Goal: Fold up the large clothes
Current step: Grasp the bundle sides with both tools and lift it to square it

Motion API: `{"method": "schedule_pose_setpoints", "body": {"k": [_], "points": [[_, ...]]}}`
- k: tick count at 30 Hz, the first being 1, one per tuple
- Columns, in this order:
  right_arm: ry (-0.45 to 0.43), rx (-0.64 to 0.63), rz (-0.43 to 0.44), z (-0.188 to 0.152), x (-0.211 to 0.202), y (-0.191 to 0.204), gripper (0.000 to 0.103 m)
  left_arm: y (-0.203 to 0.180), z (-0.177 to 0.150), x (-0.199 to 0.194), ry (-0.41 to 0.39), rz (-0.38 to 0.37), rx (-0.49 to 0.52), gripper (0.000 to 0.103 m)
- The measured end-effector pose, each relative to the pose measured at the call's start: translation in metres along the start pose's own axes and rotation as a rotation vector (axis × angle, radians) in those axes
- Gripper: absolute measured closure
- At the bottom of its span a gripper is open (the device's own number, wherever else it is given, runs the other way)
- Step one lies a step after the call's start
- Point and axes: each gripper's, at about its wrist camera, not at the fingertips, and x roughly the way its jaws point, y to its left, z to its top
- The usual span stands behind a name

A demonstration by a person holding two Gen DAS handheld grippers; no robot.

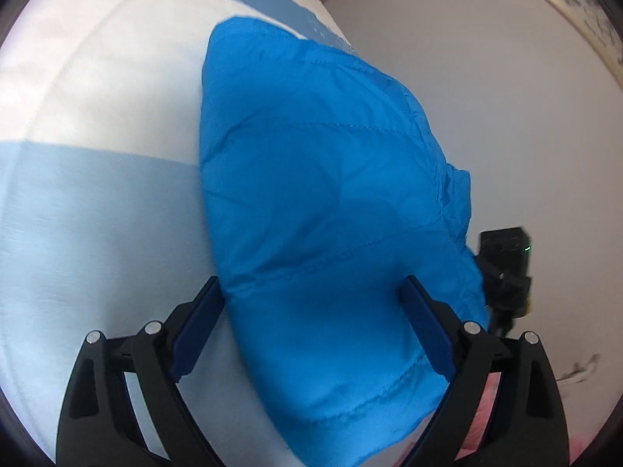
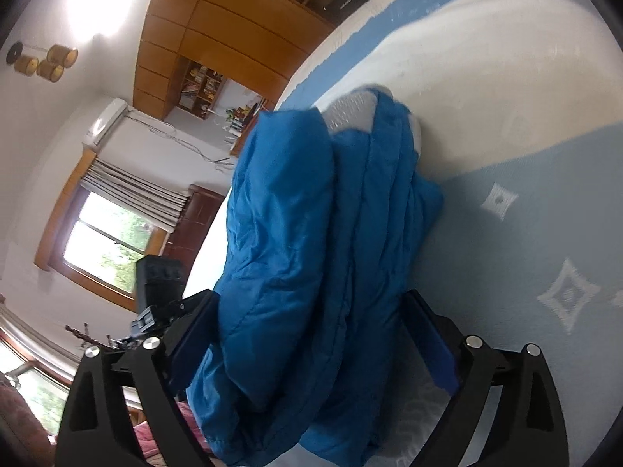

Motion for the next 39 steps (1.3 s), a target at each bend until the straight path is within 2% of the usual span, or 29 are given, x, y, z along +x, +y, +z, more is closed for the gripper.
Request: {"method": "schedule_pose_setpoints", "body": {"k": [2,11,13,16,19,23,28,39], "points": [[0.013,0.016,0.033,-0.001,0.004,-0.005,0.009,-0.001,0.0,0.005,0.01,-0.016,0.004,0.011],[0.038,-0.028,0.031,-0.002,0.02,-0.001,0.009,-0.012,0.001,0.023,0.015,-0.031,0.062,0.005],[0.037,-0.067,-0.012,-0.004,0.028,0.007,0.018,-0.016,0.001,0.021,0.004,-0.03,0.074,0.005],[0.013,-0.091,-0.027,-0.007,0.026,0.016,0.04,-0.025,-0.004,0.015,-0.033,-0.018,0.108,0.019],[-0.01,-0.139,-0.058,-0.006,0.02,0.029,0.05,-0.028,-0.004,0.006,-0.056,-0.029,0.113,0.028],[-0.028,-0.227,-0.079,-0.004,0.017,0.055,0.053,-0.04,-0.003,-0.01,-0.103,-0.026,0.14,0.029],[-0.027,-0.328,-0.091,0.016,0.028,0.089,0.053,-0.042,0.013,-0.036,-0.173,-0.022,0.144,0.029],[-0.002,-0.511,-0.079,0.084,0.109,0.139,0.054,-0.012,0.072,-0.081,-0.352,0.094,0.143,0.03]]}}
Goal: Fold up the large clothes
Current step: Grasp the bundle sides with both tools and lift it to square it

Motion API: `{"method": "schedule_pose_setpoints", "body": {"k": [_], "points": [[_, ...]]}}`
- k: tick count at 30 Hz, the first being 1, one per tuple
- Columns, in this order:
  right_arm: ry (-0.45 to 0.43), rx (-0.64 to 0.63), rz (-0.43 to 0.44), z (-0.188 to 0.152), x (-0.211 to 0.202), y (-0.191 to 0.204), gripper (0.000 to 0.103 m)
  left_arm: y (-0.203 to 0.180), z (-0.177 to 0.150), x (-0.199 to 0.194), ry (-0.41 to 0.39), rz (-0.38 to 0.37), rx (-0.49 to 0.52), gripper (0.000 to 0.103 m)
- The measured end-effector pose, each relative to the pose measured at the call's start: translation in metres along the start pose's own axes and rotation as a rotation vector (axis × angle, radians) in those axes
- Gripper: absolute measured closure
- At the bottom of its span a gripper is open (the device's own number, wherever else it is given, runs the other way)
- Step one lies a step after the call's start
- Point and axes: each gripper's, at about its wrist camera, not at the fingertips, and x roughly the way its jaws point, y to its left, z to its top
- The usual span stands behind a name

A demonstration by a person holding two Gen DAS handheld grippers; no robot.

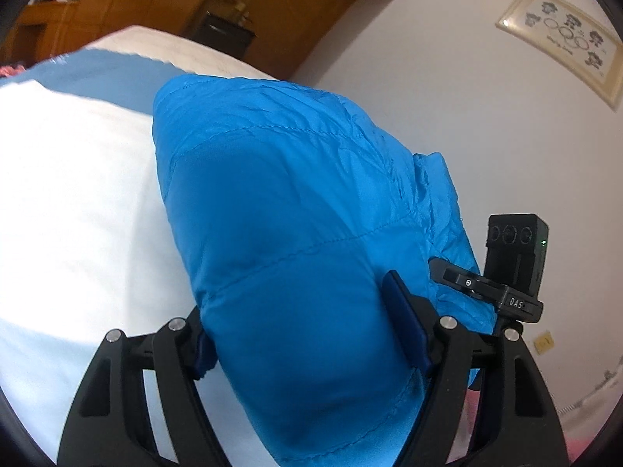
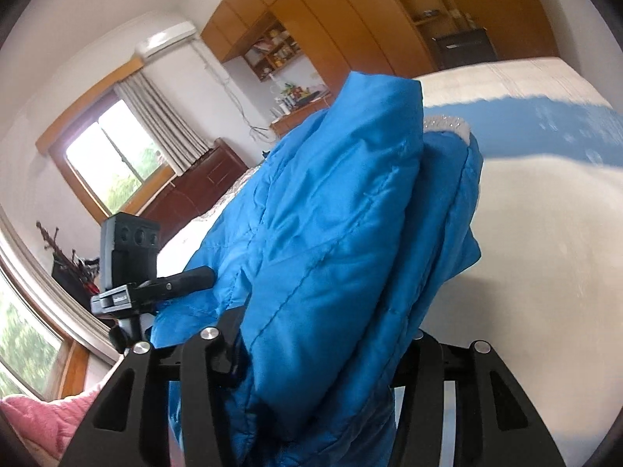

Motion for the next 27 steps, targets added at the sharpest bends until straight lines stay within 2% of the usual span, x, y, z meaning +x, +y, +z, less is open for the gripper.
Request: {"method": "schedule_pose_setpoints", "body": {"k": [6,10,14,19,22,27], "points": [[0.022,-0.008,0.037,0.024,0.053,-0.015,0.053,0.001,0.014,-0.006,-0.032,0.053,-0.036,0.03],[0.058,0.031,0.057,0.029,0.086,-0.034,0.053,0.002,0.01,-0.008,-0.014,0.076,-0.067,0.03],[0.099,0.083,0.057,0.026,0.111,-0.058,0.053,0.014,0.002,0.012,0.027,0.102,-0.097,0.03],[0.113,0.161,0.097,0.015,0.12,-0.089,0.047,0.026,-0.003,0.026,0.059,0.126,-0.071,0.021],[0.112,0.217,0.122,0.008,0.123,-0.098,0.042,0.042,0.005,0.03,0.062,0.126,-0.088,0.018],[0.11,0.231,0.129,0.004,0.125,-0.107,0.034,0.044,-0.003,0.024,0.051,0.151,-0.081,0.015]]}}
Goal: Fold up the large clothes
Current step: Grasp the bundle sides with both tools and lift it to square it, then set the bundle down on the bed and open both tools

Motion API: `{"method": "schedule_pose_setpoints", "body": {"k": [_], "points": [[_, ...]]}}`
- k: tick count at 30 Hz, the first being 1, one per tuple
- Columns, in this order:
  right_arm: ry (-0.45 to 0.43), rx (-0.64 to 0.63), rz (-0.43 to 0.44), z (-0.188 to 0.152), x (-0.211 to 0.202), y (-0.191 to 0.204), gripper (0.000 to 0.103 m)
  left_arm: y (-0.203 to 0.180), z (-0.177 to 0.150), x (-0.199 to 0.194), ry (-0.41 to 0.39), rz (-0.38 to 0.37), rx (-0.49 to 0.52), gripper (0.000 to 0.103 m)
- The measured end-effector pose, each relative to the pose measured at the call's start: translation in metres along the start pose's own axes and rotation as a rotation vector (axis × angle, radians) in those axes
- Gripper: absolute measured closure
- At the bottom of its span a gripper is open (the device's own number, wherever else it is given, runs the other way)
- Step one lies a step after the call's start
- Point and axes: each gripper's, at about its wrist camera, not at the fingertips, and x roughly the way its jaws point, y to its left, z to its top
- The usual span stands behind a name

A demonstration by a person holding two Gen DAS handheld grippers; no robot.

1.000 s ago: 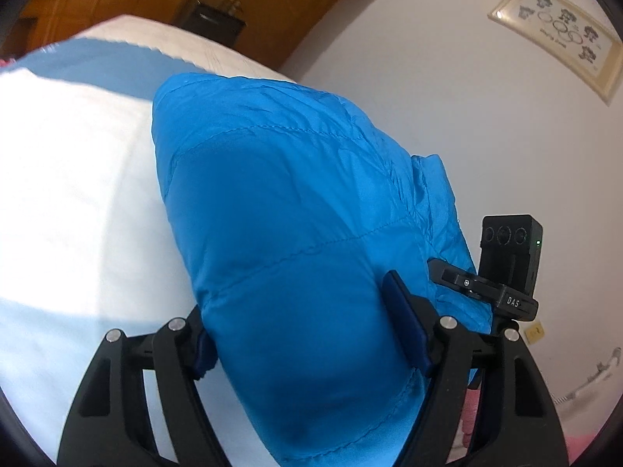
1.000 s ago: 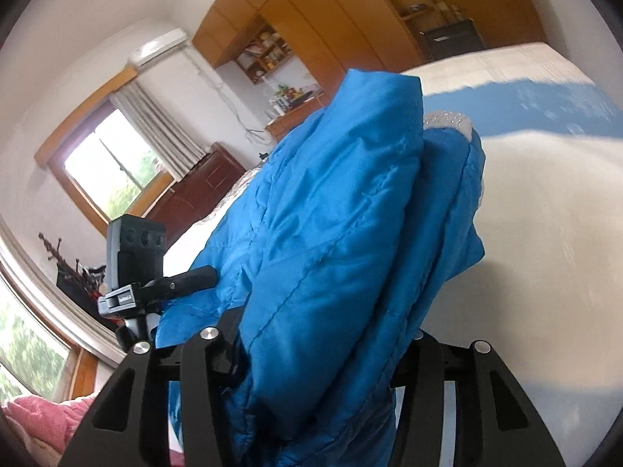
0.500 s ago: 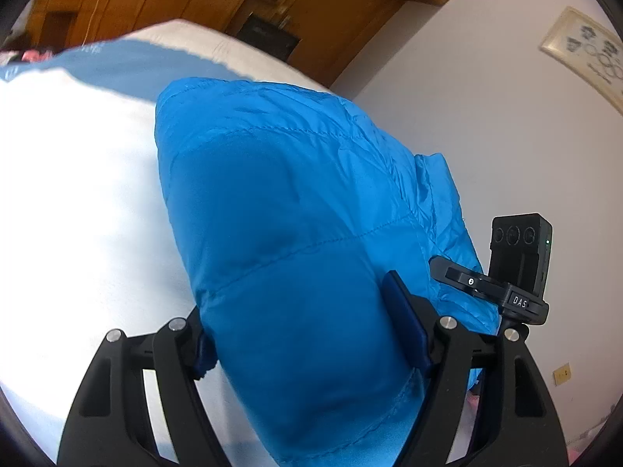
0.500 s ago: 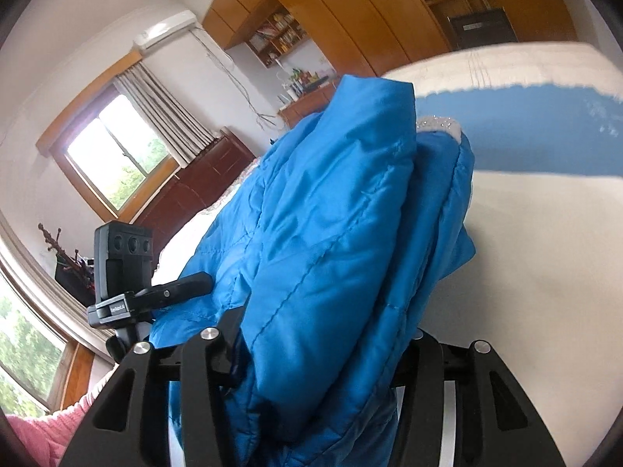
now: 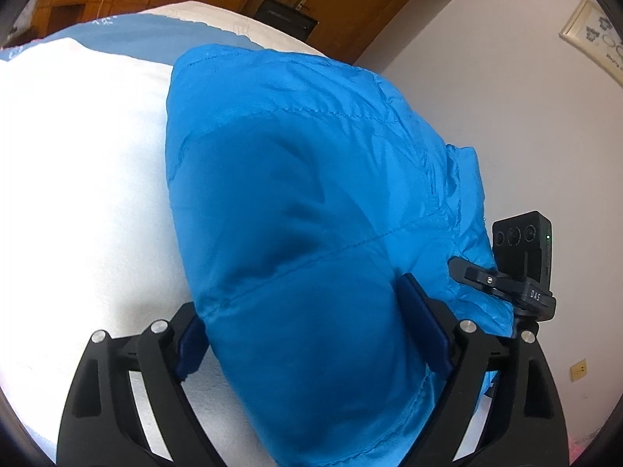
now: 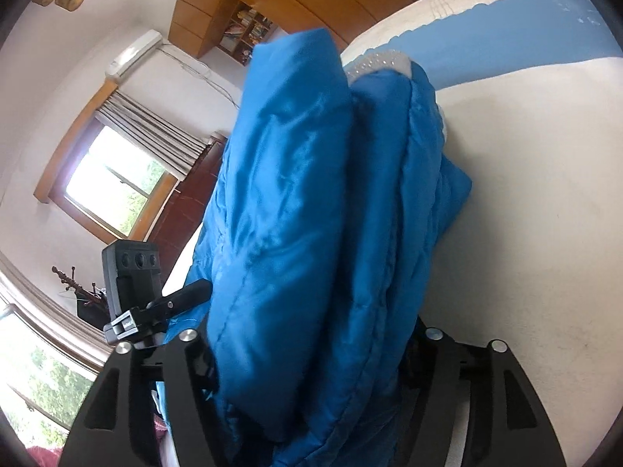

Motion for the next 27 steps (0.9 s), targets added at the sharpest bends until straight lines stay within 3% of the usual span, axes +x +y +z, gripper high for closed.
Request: {"method": "schedule_pose_setpoints", "body": {"k": [6,11,13,16,19,27], "points": [[-0.035,-0.016,-0.073,0.0,-0.016,0.013,0.026,-0.021,0.0,-0.027,-0.033,0.096,0.012,0.017],[-0.081,-0.129,-0.27,-0.018,-0.047,0.055,0.021,-0.051,-0.015,-0.069,-0.116,0.293,0.11,0.017],[-0.106,-0.164,-0.345,-0.029,-0.058,0.075,0.014,-0.064,-0.027,-0.084,-0.135,0.323,0.134,0.015],[-0.111,-0.198,-0.391,-0.048,-0.066,0.101,0.006,-0.077,-0.045,-0.099,-0.16,0.381,0.148,0.012],[-0.122,-0.259,-0.489,-0.065,-0.07,0.127,0.004,-0.092,-0.058,-0.108,-0.173,0.454,0.173,0.009],[-0.128,-0.299,-0.51,-0.1,-0.077,0.169,0.004,-0.108,-0.079,-0.123,-0.19,0.532,0.169,0.007]]}}
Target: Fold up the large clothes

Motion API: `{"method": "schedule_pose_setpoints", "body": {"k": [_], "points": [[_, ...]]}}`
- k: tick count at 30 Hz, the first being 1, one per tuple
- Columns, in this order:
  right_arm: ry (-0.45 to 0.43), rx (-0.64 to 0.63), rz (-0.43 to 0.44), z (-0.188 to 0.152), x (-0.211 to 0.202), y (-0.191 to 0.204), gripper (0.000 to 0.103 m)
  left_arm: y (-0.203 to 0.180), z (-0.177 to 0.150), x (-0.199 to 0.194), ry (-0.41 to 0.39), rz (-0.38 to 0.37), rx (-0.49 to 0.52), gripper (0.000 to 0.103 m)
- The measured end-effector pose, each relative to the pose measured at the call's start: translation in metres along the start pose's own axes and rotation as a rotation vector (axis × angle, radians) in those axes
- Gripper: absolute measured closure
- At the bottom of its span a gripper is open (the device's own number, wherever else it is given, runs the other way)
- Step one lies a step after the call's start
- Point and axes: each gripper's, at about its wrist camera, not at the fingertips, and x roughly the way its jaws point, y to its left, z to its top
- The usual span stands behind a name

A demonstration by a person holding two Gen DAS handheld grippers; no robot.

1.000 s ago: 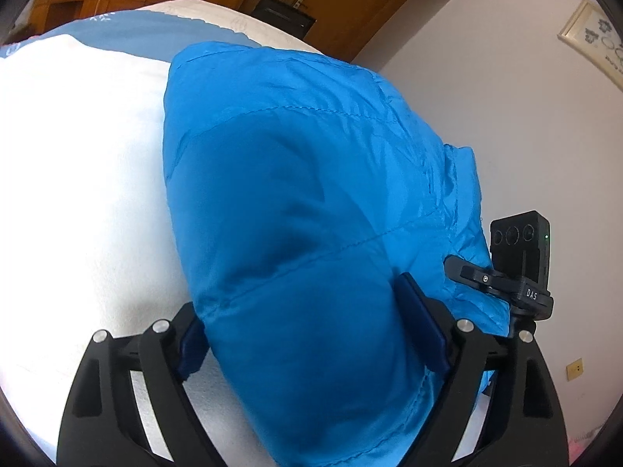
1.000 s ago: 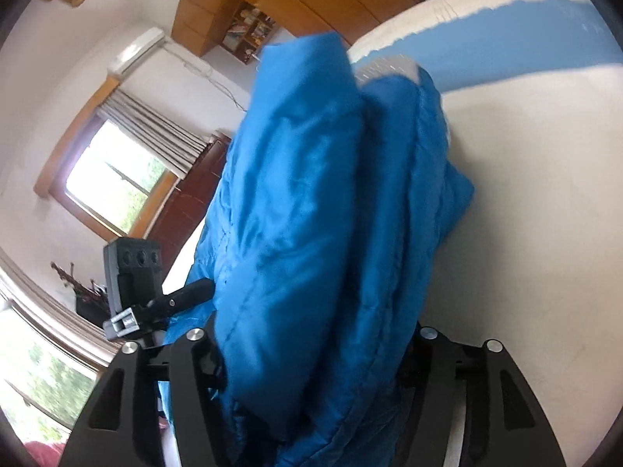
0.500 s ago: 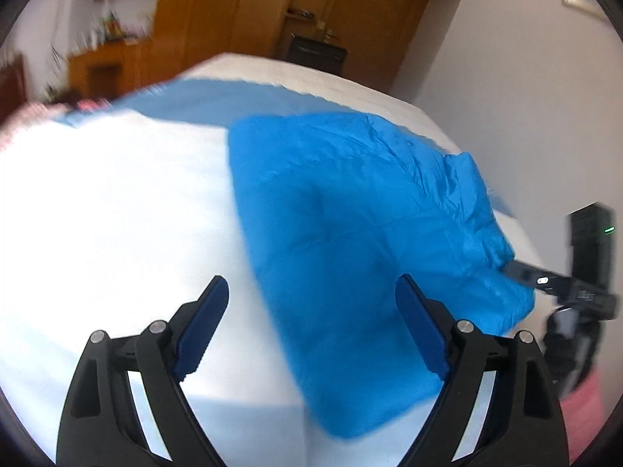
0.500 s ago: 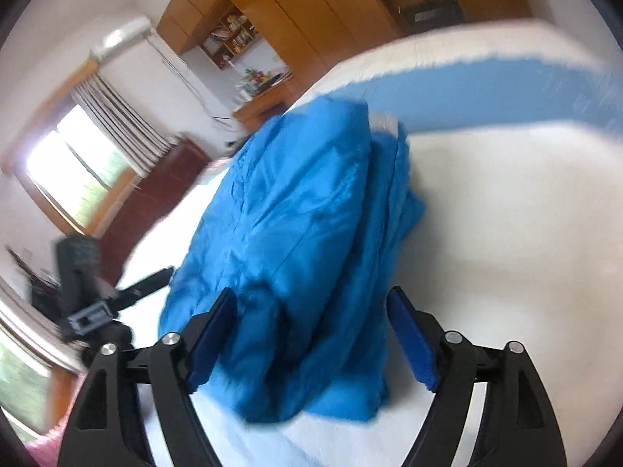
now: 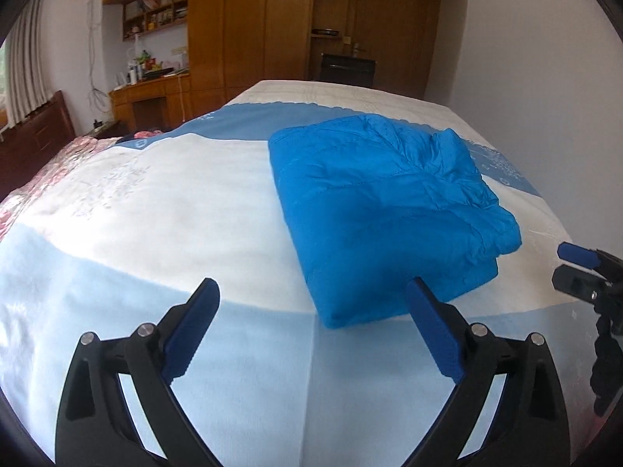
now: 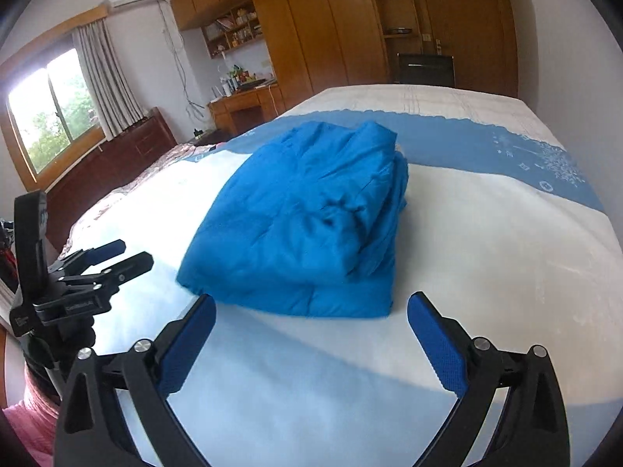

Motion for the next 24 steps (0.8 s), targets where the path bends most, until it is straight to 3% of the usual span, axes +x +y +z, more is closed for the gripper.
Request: {"method": "schedule_pose_setpoints", "body": {"k": [5,24], "points": [[-0.004,0.003,-0.054,-0.008,-0.016,0.009,0.004,-0.004,-0.01,-0.017,0.002,0.007,0.02,0.007],[-0.009,-0.004,-0.01,-0.029,-0.04,0.033,0.004,-0.009,-0.034,-0.064,-0.069,0.009,0.052,0.005]]}}
